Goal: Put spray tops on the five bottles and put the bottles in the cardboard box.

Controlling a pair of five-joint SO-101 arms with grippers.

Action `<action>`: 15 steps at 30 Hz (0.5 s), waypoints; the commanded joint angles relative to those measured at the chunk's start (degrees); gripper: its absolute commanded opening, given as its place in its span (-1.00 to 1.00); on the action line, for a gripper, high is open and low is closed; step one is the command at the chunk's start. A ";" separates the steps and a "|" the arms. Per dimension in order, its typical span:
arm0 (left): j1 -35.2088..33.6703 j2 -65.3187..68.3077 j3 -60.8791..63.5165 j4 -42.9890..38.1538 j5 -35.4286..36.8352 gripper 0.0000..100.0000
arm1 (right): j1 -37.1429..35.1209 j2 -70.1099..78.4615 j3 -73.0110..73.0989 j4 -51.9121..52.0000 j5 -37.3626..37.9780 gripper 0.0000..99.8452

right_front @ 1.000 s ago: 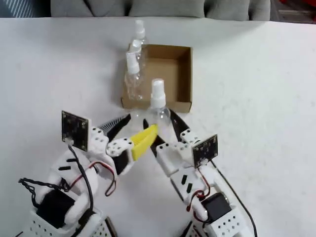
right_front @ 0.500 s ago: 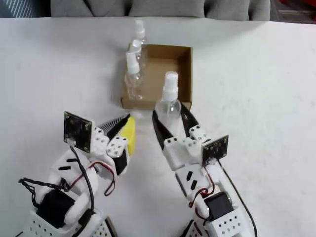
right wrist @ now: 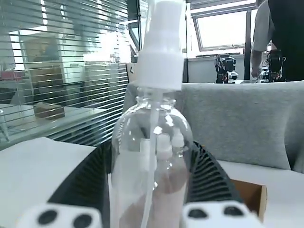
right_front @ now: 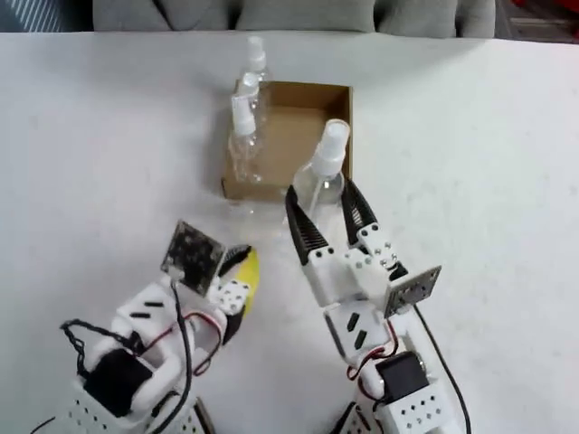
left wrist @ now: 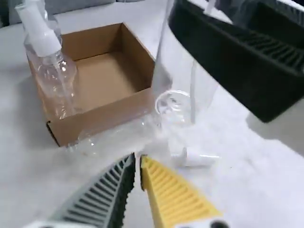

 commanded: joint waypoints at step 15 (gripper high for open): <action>6.20 -13.58 12.22 -7.91 -0.62 -0.96 | -4.88 37.85 -22.86 -15.69 -0.70 -0.97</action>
